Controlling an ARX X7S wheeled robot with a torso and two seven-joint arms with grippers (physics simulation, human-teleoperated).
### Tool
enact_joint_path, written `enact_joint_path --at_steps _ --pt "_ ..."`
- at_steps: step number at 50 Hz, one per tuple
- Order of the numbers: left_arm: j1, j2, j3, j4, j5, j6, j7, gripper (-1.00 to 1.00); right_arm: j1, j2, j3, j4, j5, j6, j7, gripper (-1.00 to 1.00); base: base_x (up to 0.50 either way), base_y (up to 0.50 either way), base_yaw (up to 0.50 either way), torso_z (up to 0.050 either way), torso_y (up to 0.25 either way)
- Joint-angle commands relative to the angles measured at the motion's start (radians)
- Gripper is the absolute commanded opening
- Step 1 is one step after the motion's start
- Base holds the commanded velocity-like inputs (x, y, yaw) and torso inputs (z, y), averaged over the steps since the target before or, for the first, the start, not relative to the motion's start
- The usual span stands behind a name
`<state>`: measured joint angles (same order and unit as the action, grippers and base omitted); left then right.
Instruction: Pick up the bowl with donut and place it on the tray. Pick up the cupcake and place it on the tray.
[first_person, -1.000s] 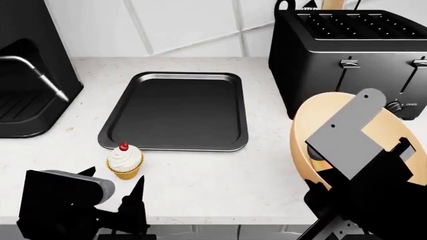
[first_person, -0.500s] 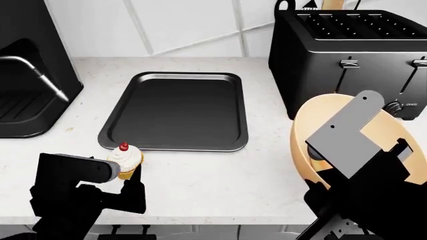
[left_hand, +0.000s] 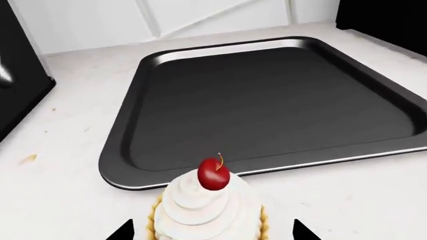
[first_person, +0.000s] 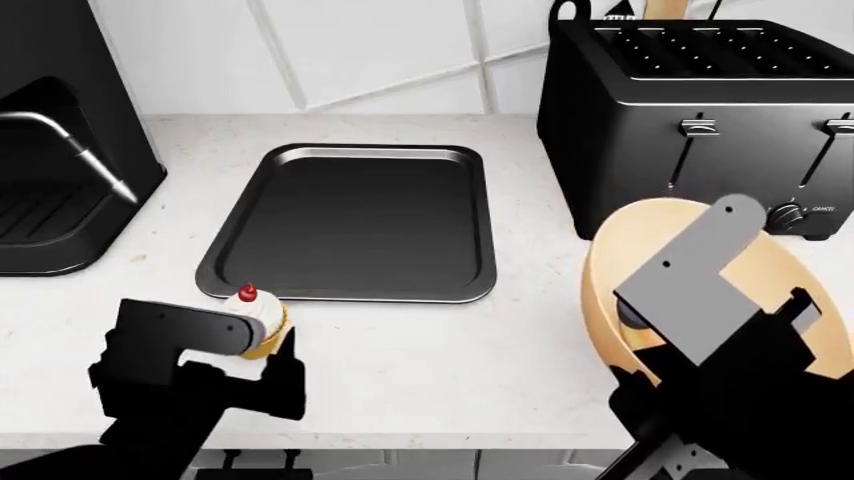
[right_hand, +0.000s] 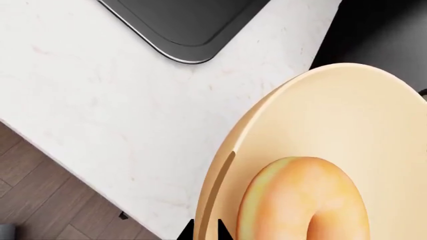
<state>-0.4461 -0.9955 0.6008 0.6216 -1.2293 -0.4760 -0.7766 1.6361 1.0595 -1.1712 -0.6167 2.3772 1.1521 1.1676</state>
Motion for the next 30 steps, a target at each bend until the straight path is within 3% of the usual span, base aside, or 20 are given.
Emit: enact_joint_path --at_steps 1,21,22,30 --pt "-0.026 0.037 0.020 -0.044 0.014 -0.027 0.011 1.00 -0.008 0.017 0.011 -0.006 -0.051 0.008 -0.017 -1.00 0.00 0.00 0.00 0.000 0.000" --pt "-0.024 0.057 0.028 -0.098 0.042 -0.018 0.033 1.00 0.015 0.029 -0.005 -0.010 -0.018 0.009 0.011 -1.00 0.00 0.00 0.00 0.001 0.001" --pt "-0.022 0.056 0.028 -0.096 0.046 -0.016 0.033 -1.00 0.016 0.028 -0.008 -0.009 -0.018 0.010 0.013 -1.00 0.00 0.00 0.00 0.000 0.000" --pt "-0.018 0.049 0.029 -0.076 0.061 -0.013 0.030 -1.00 0.005 0.030 -0.007 -0.013 -0.034 0.004 0.006 -1.00 0.00 0.00 0.00 0.000 0.001"
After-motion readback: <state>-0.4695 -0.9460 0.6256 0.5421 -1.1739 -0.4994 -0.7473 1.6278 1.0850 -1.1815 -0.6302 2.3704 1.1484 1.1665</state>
